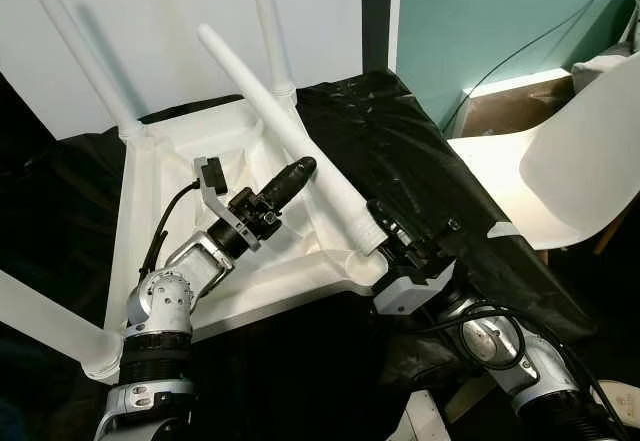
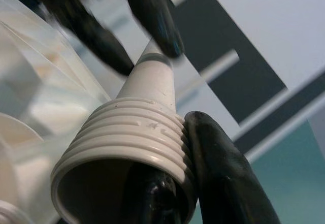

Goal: Building children table

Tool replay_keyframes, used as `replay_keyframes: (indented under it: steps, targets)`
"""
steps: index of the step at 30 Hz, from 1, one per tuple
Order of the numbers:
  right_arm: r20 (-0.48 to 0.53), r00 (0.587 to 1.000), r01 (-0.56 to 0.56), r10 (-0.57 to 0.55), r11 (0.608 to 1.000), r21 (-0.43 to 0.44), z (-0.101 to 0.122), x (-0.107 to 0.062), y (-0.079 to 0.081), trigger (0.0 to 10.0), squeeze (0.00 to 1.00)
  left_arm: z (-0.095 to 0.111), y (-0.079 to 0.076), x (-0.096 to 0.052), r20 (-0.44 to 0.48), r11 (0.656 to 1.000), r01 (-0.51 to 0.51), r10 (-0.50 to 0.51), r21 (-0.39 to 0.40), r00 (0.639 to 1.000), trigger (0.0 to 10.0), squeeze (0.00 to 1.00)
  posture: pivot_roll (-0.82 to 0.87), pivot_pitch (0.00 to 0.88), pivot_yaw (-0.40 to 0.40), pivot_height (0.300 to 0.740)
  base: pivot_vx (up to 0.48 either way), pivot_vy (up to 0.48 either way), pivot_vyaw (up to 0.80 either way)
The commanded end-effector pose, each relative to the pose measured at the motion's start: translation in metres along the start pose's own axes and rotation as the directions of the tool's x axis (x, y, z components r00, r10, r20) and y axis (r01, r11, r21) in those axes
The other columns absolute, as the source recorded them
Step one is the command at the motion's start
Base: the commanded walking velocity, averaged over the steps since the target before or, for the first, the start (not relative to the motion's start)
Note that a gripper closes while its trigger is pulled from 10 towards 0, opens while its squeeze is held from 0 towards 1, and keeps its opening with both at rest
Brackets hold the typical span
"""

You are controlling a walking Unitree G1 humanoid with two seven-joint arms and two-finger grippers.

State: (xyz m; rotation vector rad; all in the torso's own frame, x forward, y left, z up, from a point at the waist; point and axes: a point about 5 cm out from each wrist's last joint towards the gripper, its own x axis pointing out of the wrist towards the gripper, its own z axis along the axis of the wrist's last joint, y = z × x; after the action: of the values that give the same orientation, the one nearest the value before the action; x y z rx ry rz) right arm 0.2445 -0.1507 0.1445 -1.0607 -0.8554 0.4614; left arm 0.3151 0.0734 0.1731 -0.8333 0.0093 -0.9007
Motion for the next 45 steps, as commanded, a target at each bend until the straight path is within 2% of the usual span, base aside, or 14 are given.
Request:
replay_keyframes:
  steps: [1,4,12,16,24,25,26,30,31,34,35,40,41,45]
  targets:
    - [0.062,0.998,-0.011,0.010,1.000,0.006,0.008,0.004,0.003,10.0,0.00,0.000,-0.001,0.004,-0.011,1.000,0.008,-0.008,0.016,1.000,10.0,0.00,-0.05,0.000,0.107,0.740,0.000,0.000,0.00]
    - [0.082,0.996,-0.026,0.027,1.000,-0.015,0.009,0.001,0.003,10.0,0.00,-0.004,0.001,0.008,-0.028,0.999,-0.016,0.017,0.031,0.999,10.0,0.00,-0.05,0.000,0.107,0.740,0.000,0.000,0.00]
    - [0.102,0.989,-0.103,0.109,0.993,-0.055,0.008,-0.030,0.014,10.0,0.00,-0.003,-0.004,0.020,-0.019,1.000,0.002,-0.002,-0.027,1.000,10.0,0.00,-0.06,0.000,0.115,0.740,0.000,0.000,0.00]
    - [0.056,0.987,-0.147,0.151,0.986,-0.075,0.003,-0.058,0.028,10.0,0.00,0.013,-0.010,0.026,0.046,0.995,0.053,-0.049,-0.085,0.998,10.0,0.00,-0.05,0.000,0.121,0.740,0.000,0.000,0.00]
    - [0.020,0.985,-0.168,0.171,0.981,-0.098,-0.003,-0.071,0.036,10.0,0.00,0.019,-0.013,0.027,0.065,0.993,0.087,-0.082,-0.083,0.994,10.0,0.00,-0.05,0.000,0.127,0.740,0.000,0.000,0.00]
    - [0.014,0.986,-0.165,0.167,0.981,-0.104,-0.005,-0.072,0.037,10.0,0.00,0.019,-0.015,0.027,0.066,0.992,0.104,-0.100,-0.073,0.993,2.9,0.00,-0.05,0.000,0.128,0.740,0.000,0.000,0.00]
    - [0.007,0.988,-0.154,0.156,0.982,-0.105,-0.006,-0.071,0.037,10.0,0.00,0.018,-0.017,0.027,0.063,0.992,0.116,-0.112,-0.059,0.992,0.0,0.00,-0.05,0.000,0.131,0.740,0.000,0.000,0.00]
    - [-0.028,0.994,-0.110,0.108,0.989,-0.094,-0.013,-0.067,0.038,10.0,0.00,0.017,-0.021,0.027,0.068,0.992,0.123,-0.121,-0.023,0.990,0.0,0.00,-0.05,0.000,0.132,0.740,0.000,0.000,0.00]
    - [-0.033,0.996,-0.087,0.084,0.992,-0.093,-0.014,-0.065,0.038,10.0,0.20,0.018,-0.020,0.027,0.078,0.993,0.112,-0.111,-0.018,0.991,0.0,0.00,-0.05,0.000,0.136,0.740,0.000,0.000,0.00]
    - [-0.036,0.997,-0.070,0.066,0.993,-0.092,-0.014,-0.062,0.038,10.0,0.20,0.019,-0.019,0.028,0.085,0.994,0.105,-0.103,-0.015,0.991,0.0,0.00,-0.05,0.000,0.136,0.740,0.000,0.000,0.00]
    - [-0.047,0.998,-0.043,0.040,0.996,-0.080,-0.014,-0.059,0.037,10.0,1.00,0.020,-0.019,0.028,0.097,0.995,0.098,-0.097,-0.012,0.991,0.0,0.00,-0.05,0.000,0.138,0.740,0.000,0.000,0.00]
    - [-0.069,0.997,0.022,-0.024,0.999,-0.029,-0.012,-0.050,0.035,10.0,1.00,0.027,-0.015,0.029,0.124,0.999,0.046,-0.048,0.014,0.991,0.0,0.00,-0.05,0.000,0.143,0.740,0.000,0.000,0.00]
    - [-0.086,0.995,0.046,-0.044,0.999,0.023,-0.010,-0.045,0.034,10.0,0.61,0.029,-0.014,0.031,0.131,0.998,0.010,-0.018,0.065,0.991,0.0,0.00,-0.05,0.000,0.146,0.740,0.000,0.000,0.00]
    - [-0.121,0.990,0.081,-0.068,0.991,0.110,-0.007,-0.039,0.032,10.0,0.66,0.031,-0.015,0.036,0.134,0.987,-0.037,0.016,0.158,0.991,0.0,0.00,-0.06,0.000,0.149,0.740,0.000,0.000,0.00]
